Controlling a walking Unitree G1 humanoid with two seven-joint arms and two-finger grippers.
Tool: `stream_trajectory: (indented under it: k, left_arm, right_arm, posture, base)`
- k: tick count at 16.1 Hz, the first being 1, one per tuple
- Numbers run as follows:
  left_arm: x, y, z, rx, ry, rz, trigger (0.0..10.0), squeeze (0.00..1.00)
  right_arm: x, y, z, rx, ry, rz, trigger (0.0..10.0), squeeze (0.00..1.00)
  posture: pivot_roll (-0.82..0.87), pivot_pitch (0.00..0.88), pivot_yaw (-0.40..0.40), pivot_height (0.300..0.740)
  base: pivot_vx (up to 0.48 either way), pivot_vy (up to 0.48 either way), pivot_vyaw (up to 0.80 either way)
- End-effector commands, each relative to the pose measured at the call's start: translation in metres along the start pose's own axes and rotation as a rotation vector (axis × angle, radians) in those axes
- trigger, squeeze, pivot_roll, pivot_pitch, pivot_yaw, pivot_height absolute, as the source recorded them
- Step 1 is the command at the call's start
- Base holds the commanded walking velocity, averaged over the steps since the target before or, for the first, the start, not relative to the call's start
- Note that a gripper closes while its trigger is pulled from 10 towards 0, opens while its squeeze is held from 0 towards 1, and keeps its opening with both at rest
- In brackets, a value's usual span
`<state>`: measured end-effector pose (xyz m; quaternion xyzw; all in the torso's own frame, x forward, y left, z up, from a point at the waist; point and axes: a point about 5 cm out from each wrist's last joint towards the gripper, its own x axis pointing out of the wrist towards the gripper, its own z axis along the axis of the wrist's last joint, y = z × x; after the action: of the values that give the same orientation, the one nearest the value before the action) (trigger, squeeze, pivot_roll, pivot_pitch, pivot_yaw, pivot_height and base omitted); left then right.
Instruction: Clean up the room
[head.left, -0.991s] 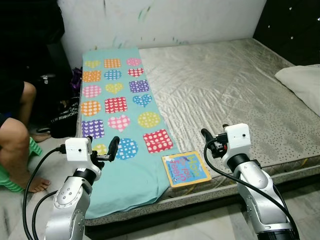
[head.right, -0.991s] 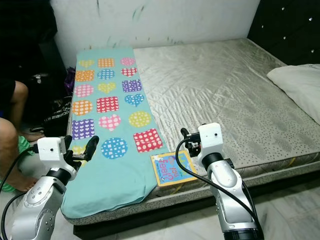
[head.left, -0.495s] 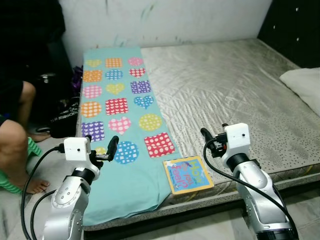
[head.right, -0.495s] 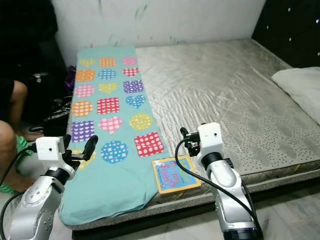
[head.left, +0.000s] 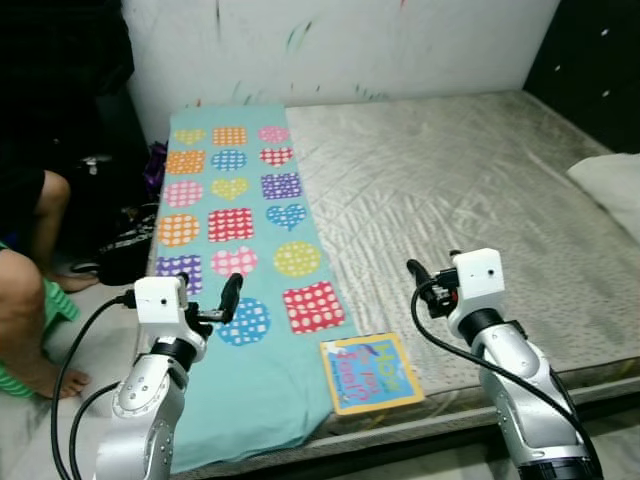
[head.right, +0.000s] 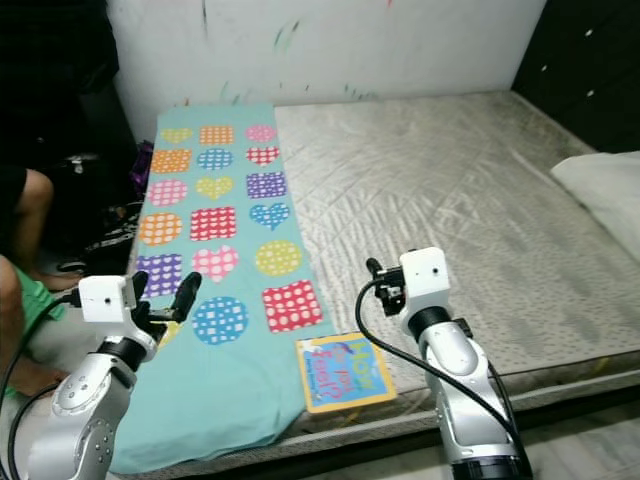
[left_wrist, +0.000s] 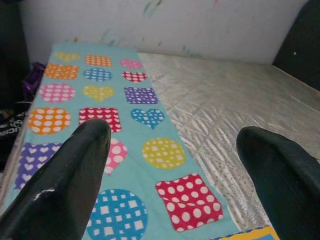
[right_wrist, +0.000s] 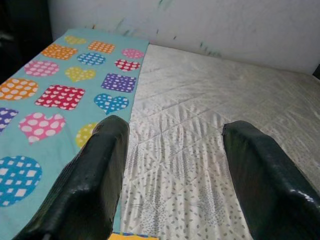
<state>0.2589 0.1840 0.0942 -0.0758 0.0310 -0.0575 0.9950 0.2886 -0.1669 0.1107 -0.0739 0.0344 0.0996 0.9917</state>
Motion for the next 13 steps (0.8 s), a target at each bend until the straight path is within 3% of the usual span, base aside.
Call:
stream_trajectory:
  k: [1, 10, 13]
  left_arm:
    - [-0.001, 0.005, 0.001, 0.011, 0.006, 0.018, 10.0, 0.00]
    - [-0.001, 0.007, -0.002, 0.018, 0.026, 0.037, 10.0, 0.00]
    - [0.000, 0.007, -0.002, 0.020, 0.029, 0.037, 10.0, 0.00]
  right_arm:
    - [0.000, -0.001, 0.002, -0.004, -0.008, -0.002, 10.0, 0.00]
    - [0.004, -0.012, -0.003, 0.022, 0.044, -0.053, 10.0, 0.00]
    - [0.004, -0.012, -0.005, 0.026, 0.048, -0.055, 10.0, 0.00]
  posture:
    - [-0.13, 0.000, -0.006, 0.740]
    - [-0.13, 0.000, -0.005, 0.740]
    - [-0.13, 0.000, -0.002, 0.740]
  base:
    - [0.000, 0.000, 0.00]
    - [0.000, 0.000, 0.00]
    - [0.000, 0.000, -0.80]
